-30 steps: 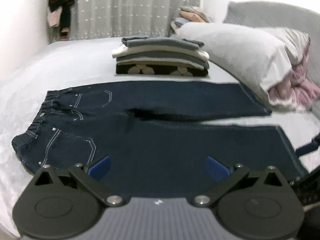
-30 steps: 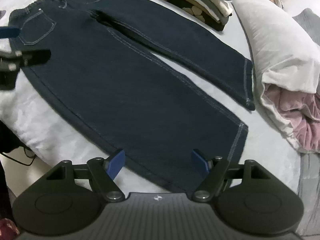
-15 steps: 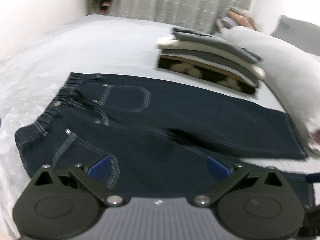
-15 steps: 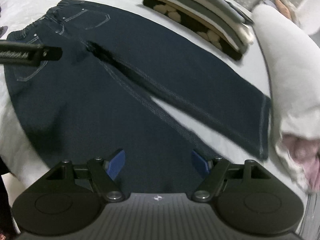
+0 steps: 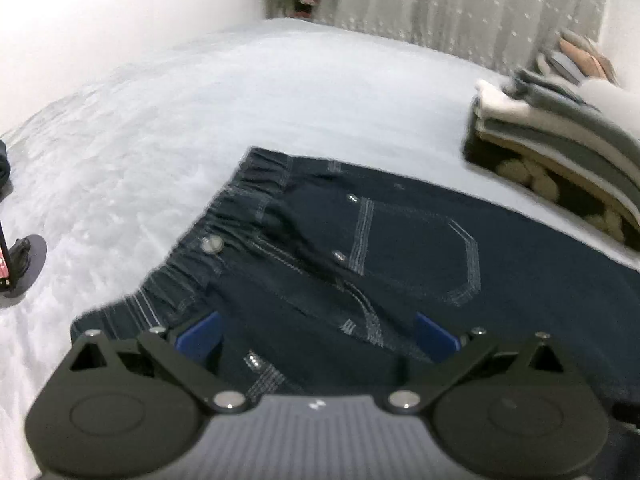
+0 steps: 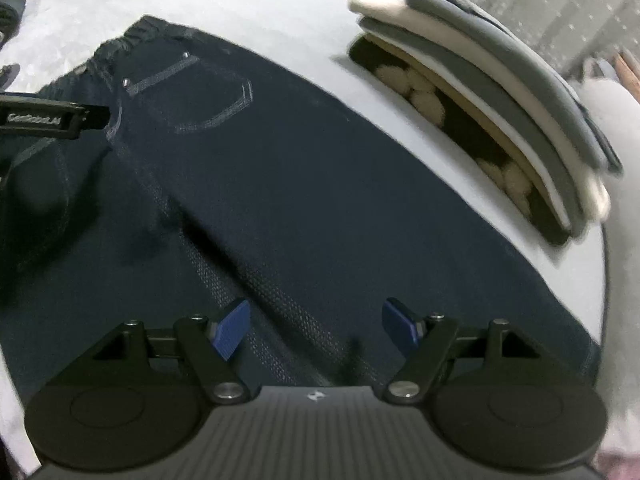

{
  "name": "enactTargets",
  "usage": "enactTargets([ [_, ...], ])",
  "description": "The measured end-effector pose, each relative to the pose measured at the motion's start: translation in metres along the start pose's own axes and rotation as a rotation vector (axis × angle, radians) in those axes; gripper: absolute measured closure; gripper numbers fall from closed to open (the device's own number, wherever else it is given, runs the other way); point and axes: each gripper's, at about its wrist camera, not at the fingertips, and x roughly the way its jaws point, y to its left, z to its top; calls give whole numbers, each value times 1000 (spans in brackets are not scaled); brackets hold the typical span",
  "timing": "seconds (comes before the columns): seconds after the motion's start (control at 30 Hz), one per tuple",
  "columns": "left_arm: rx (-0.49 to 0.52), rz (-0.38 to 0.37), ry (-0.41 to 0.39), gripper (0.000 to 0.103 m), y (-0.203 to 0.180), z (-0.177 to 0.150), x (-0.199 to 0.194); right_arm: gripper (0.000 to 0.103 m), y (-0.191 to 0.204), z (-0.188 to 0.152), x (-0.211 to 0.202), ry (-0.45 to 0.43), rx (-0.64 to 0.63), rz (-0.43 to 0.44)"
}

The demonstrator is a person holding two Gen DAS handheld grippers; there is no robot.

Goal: Fold clothes

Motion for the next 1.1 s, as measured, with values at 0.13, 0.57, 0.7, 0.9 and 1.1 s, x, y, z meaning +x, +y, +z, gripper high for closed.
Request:
enactTargets([
  [0.13,-16,29,-36,1,12,9,6,27,8,33,22,-60,-18,45],
  [0.57,-136,-38,-43,18,52,28,20,27,19,121,74,-217,-66,135],
  [0.7,-156,-65,-33,30,57,28,24,28,20,138,87,-245,-87,126],
  [0.9,-191,-122,-21,48,67,30,31,29,3,158,110,-223,-53,160],
  [1.1,-279,-151,-4,56,86,32,43,49,-12,160,122,-201,27,280],
])
